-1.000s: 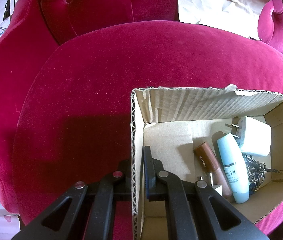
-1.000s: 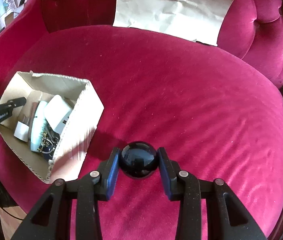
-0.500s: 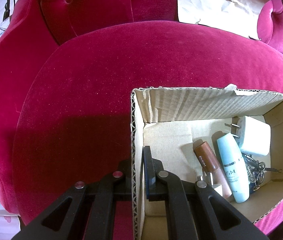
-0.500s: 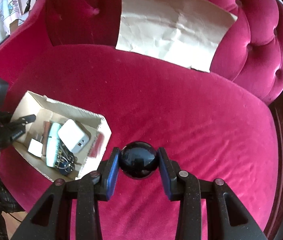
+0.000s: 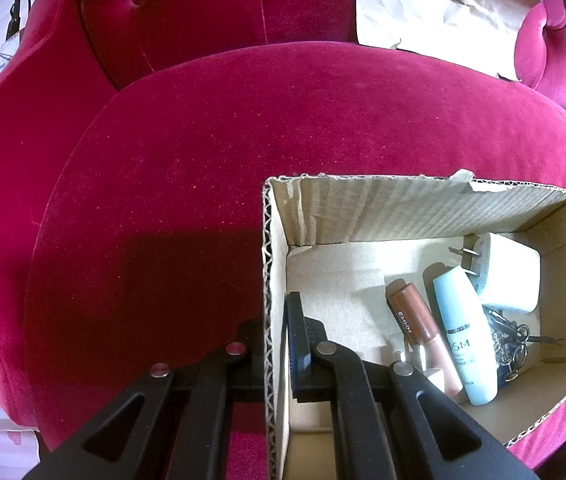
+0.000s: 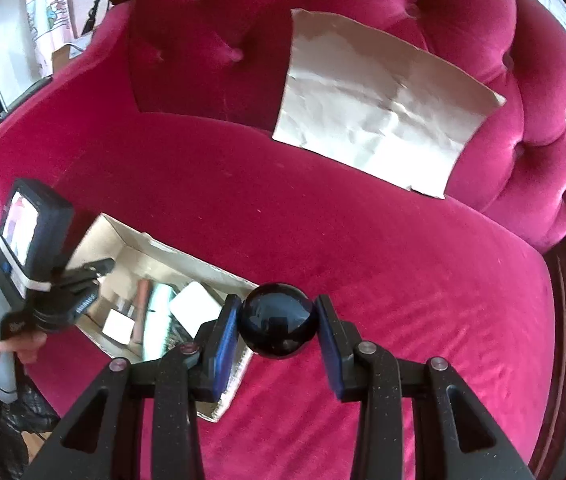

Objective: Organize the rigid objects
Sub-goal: 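Lift and carry the dark blue ball over the box with the right gripper, then lower the ball into the box and open the right gripper, then withdraw the right gripper from the box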

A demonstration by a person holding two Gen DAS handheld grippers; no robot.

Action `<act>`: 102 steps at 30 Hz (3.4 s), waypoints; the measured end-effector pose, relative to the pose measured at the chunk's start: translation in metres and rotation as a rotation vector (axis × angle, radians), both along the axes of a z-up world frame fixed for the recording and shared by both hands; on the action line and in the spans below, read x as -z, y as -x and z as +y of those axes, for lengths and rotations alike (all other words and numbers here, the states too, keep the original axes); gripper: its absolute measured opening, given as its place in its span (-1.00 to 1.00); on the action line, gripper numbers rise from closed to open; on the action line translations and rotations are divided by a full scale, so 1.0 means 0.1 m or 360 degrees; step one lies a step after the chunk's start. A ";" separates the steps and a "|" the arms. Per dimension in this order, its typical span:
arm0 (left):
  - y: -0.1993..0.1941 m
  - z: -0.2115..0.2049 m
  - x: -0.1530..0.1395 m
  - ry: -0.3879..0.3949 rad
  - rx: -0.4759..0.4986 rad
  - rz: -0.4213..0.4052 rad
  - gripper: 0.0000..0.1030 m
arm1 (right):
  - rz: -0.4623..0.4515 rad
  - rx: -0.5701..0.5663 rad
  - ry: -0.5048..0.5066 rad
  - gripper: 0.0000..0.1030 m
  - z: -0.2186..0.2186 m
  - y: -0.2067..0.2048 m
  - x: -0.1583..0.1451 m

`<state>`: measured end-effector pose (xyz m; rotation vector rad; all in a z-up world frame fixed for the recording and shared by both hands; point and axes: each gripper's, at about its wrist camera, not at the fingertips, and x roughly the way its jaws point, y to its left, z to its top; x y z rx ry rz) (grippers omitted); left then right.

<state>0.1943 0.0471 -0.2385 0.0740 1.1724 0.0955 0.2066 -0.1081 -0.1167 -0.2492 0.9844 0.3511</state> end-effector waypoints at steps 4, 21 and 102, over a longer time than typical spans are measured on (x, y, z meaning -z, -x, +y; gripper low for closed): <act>0.00 0.01 0.00 0.0002 0.0000 0.0000 -0.90 | -0.0009 -0.0037 -0.0020 -0.22 0.14 0.01 -0.03; 0.00 0.02 -0.01 0.0003 -0.0001 0.0001 -0.91 | 0.0024 -0.0150 -0.0096 -0.22 0.70 0.05 0.12; -0.01 0.00 -0.02 -0.0005 0.0002 0.0002 -0.91 | 0.0026 0.0246 -0.0008 0.99 0.04 0.14 0.45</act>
